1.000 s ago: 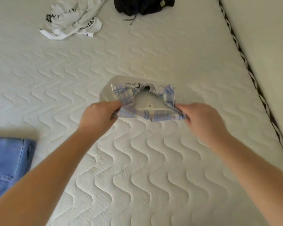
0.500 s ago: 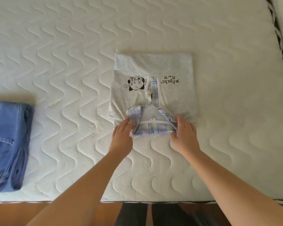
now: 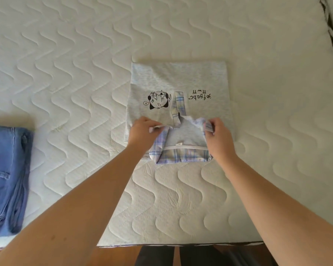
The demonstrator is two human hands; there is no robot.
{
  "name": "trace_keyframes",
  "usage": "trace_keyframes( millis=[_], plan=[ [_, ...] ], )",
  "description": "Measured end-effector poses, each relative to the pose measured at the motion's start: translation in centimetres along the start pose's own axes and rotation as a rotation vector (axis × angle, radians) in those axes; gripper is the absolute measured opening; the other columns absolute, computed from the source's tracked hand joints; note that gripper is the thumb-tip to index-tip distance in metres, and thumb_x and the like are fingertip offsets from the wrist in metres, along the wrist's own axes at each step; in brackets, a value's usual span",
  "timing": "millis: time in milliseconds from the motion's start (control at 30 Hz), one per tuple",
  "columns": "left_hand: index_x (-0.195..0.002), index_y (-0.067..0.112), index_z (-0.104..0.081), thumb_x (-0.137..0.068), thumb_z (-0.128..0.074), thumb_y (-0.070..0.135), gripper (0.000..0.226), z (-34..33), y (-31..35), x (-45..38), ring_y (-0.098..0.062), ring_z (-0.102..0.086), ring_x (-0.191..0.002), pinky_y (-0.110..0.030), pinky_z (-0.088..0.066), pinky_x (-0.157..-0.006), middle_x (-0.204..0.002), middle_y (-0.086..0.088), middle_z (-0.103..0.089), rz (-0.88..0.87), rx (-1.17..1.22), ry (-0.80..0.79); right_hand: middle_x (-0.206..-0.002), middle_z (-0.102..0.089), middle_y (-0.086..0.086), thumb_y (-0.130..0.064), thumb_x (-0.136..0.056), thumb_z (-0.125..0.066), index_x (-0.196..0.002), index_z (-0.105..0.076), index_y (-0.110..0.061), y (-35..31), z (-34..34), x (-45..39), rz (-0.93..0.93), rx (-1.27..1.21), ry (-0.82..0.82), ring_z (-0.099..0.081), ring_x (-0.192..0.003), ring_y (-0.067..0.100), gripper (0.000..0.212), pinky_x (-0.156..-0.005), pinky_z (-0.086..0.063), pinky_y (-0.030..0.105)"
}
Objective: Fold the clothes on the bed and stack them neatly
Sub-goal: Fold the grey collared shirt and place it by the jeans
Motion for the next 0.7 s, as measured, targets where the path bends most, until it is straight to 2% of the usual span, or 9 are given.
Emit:
trace_keyframes(
  millis=[100, 133, 200, 267, 400, 500, 567, 633, 700],
  plan=[
    [-0.089, 0.022, -0.073, -0.082, -0.076, 0.013, 0.012, -0.6, 1.7, -0.4, -0.015, -0.046, -0.127, -0.029, -0.032, -0.107, -0.132, 0.009, -0.054, -0.248, 0.023, -0.105, -0.065, -0.050, -0.007, -0.031, -0.103, -0.043, -0.087, -0.049, -0.015, 0.7, 0.7, 0.2, -0.200, -0.279, 0.111, -0.053, -0.052, 0.007, 0.023, -0.048, -0.041, 0.026],
    [-0.088, 0.020, -0.070, -0.082, -0.075, 0.011, 0.012, -1.1, 2.2, -0.6, -0.015, -0.045, -0.131, -0.026, -0.030, -0.108, -0.140, 0.008, -0.052, -0.325, -0.009, -0.165, -0.066, -0.051, -0.008, -0.032, -0.104, -0.041, -0.087, -0.051, -0.015, 0.8, 0.9, 0.2, -0.260, -0.378, 0.137, -0.054, -0.050, 0.000, 0.025, -0.047, -0.043, 0.017],
    [-0.096, 0.013, -0.065, -0.086, -0.068, 0.009, 0.011, -2.1, 2.8, -1.0, -0.018, -0.046, -0.134, -0.026, -0.032, -0.108, -0.148, 0.001, -0.049, -0.439, -0.152, -0.267, -0.077, -0.060, -0.014, -0.034, -0.105, -0.040, -0.091, -0.058, -0.025, 0.9, 1.0, 0.2, -0.340, -0.521, 0.137, -0.058, -0.063, -0.009, 0.025, -0.055, -0.042, 0.004],
    [-0.114, 0.012, -0.061, -0.094, -0.059, 0.013, 0.020, -2.8, 3.2, -1.3, -0.022, -0.050, -0.130, -0.031, -0.035, -0.107, -0.149, 0.001, -0.048, -0.437, -0.274, -0.323, -0.087, -0.064, -0.017, -0.035, -0.104, -0.040, -0.092, -0.063, -0.031, 0.8, 1.1, 0.2, -0.384, -0.578, 0.120, -0.060, -0.072, -0.013, 0.027, -0.061, -0.041, 0.002],
    [-0.133, 0.017, -0.055, -0.106, -0.038, 0.026, 0.034, -2.6, 3.7, -0.6, -0.020, -0.058, -0.114, -0.034, -0.041, -0.099, -0.130, 0.000, -0.063, -0.355, -0.240, -0.314, -0.064, -0.064, -0.018, -0.034, -0.103, -0.043, -0.083, -0.062, -0.025, 1.0, 1.0, 0.9, -0.432, -0.610, 0.102, -0.058, -0.060, -0.015, 0.029, -0.056, -0.040, 0.004],
    [-0.130, 0.028, -0.059, -0.106, -0.034, 0.035, 0.036, -1.9, 3.8, 0.7, 0.004, -0.055, -0.069, -0.026, -0.045, -0.067, -0.076, 0.018, -0.064, -0.230, 0.085, -0.216, -0.068, -0.065, -0.033, -0.031, -0.101, -0.045, -0.081, -0.060, -0.033, 0.9, 1.0, 1.4, -0.471, -0.665, 0.098, -0.057, -0.066, -0.019, 0.025, -0.062, -0.041, 0.007],
    [-0.129, 0.034, -0.059, -0.104, -0.031, 0.043, 0.038, -1.4, 3.7, 1.4, -0.002, -0.046, -0.051, -0.024, -0.041, -0.055, -0.057, 0.018, -0.053, -0.230, 0.211, -0.118, -0.066, -0.063, -0.036, -0.027, -0.101, -0.046, -0.079, -0.058, -0.034, 0.5, 1.1, 1.6, -0.477, -0.719, 0.121, -0.056, -0.064, -0.021, 0.026, -0.058, -0.039, 0.001],
    [-0.135, 0.040, -0.052, -0.101, -0.027, 0.046, 0.042, -1.1, 3.3, 2.3, -0.004, -0.048, -0.053, -0.014, -0.038, -0.055, -0.068, 0.016, -0.054, -0.294, 0.247, -0.081, -0.066, -0.062, -0.039, -0.025, -0.100, -0.046, -0.080, -0.058, -0.035, 0.1, 1.2, 1.9, -0.485, -0.755, 0.141, -0.055, -0.064, -0.023, 0.025, -0.056, -0.037, -0.003],
    [-0.141, 0.040, -0.046, -0.103, -0.029, 0.046, 0.042, -1.2, 2.7, 2.8, -0.003, -0.059, -0.080, -0.009, -0.042, -0.073, -0.099, 0.013, -0.063, -0.325, 0.208, -0.106, -0.072, -0.064, -0.039, -0.027, -0.100, -0.047, -0.086, -0.060, -0.038, 0.1, 1.3, 2.1, -0.492, -0.770, 0.136, -0.056, -0.068, -0.024, 0.021, -0.057, -0.037, -0.004]
  ],
)
Point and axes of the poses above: each hand's wrist, its own x-axis away from the middle knuckle, its own z-axis out of the back of the hand, y = z × x, the point moved 1 cm from there along -x, towards the middle knuckle
